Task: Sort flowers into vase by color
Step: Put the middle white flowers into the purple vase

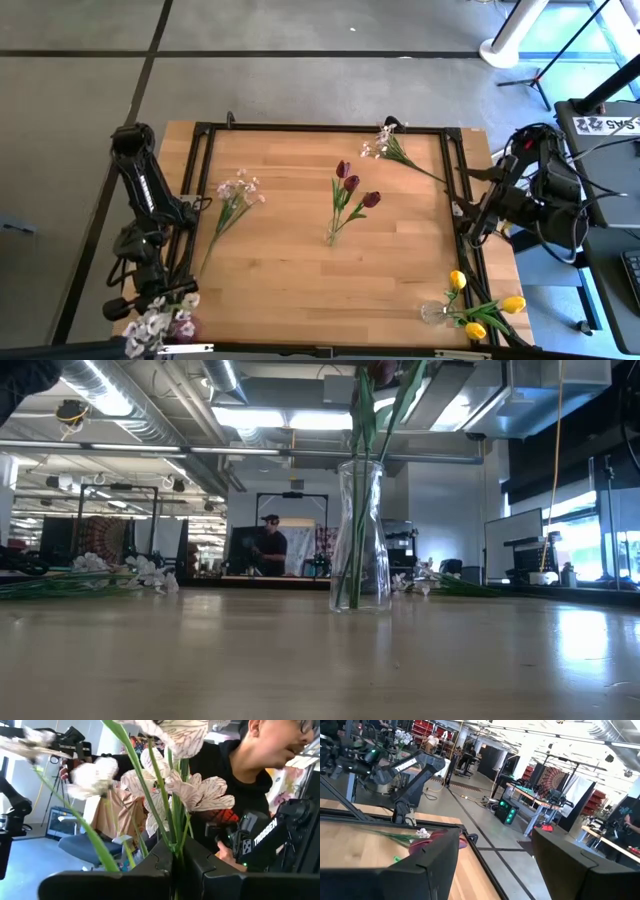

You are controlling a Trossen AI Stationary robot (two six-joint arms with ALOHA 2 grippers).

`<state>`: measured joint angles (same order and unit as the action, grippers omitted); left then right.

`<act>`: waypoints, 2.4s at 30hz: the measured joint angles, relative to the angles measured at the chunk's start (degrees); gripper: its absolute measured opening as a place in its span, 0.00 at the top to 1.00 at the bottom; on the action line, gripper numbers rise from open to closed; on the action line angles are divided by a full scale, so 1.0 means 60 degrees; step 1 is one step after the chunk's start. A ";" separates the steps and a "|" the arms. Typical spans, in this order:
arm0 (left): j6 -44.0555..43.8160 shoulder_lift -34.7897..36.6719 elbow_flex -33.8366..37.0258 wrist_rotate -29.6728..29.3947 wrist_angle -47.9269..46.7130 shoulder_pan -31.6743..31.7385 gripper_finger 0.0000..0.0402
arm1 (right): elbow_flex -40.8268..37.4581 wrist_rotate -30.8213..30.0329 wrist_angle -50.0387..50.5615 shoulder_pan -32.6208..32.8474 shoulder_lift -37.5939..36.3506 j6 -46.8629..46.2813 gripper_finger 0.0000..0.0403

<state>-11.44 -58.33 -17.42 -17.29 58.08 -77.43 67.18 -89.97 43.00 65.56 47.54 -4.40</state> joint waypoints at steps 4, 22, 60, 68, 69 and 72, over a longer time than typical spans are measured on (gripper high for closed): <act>-0.0192 0.0425 0.0381 -0.0043 0.0005 0.0000 0.92 | 0.0000 0.0000 -0.0015 0.0000 0.0066 -0.0015 0.38; -0.2019 0.1931 0.1210 -0.0174 -0.0508 0.0004 0.69 | 0.0002 -0.0001 -0.0011 0.0000 0.0056 -0.0033 0.38; -0.9842 0.3369 -0.4988 -0.0100 -1.5575 0.0025 0.63 | 0.0000 0.0102 0.0350 0.0004 0.0036 0.0073 0.38; -0.9976 0.3567 -0.5182 -0.1234 -1.6682 0.0025 0.63 | 0.0000 0.0102 0.0309 0.0004 0.0034 0.0073 0.38; -1.0132 0.3591 -0.5185 -0.1188 -1.6887 0.0025 0.63 | 0.0000 0.0102 0.0306 0.0002 0.0034 0.0073 0.38; -1.0735 0.3780 -0.5186 -0.0924 -1.7551 0.0025 0.63 | 0.0000 0.0102 0.0307 0.0004 0.0034 0.0073 0.38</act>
<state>-75.85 -35.65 -48.53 -22.83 -47.22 -77.28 67.18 -89.36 44.85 65.58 47.75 -3.97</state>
